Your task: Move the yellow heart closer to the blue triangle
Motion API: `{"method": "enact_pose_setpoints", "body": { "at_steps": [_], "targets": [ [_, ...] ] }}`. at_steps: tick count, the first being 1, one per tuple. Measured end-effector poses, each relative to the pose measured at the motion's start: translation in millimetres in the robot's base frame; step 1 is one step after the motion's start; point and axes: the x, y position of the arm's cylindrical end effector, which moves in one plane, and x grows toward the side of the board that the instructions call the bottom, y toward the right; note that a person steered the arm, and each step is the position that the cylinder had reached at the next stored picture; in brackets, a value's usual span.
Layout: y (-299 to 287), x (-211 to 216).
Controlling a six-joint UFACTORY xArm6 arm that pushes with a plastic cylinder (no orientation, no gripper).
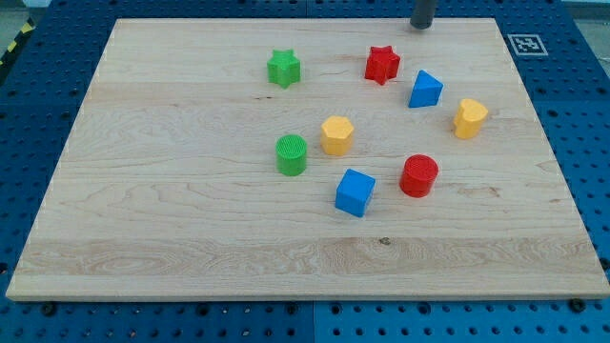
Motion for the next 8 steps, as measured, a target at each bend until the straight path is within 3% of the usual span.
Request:
{"method": "enact_pose_setpoints", "body": {
  "at_steps": [5,8],
  "targets": [
    [12,6],
    [52,155]
  ]
}}
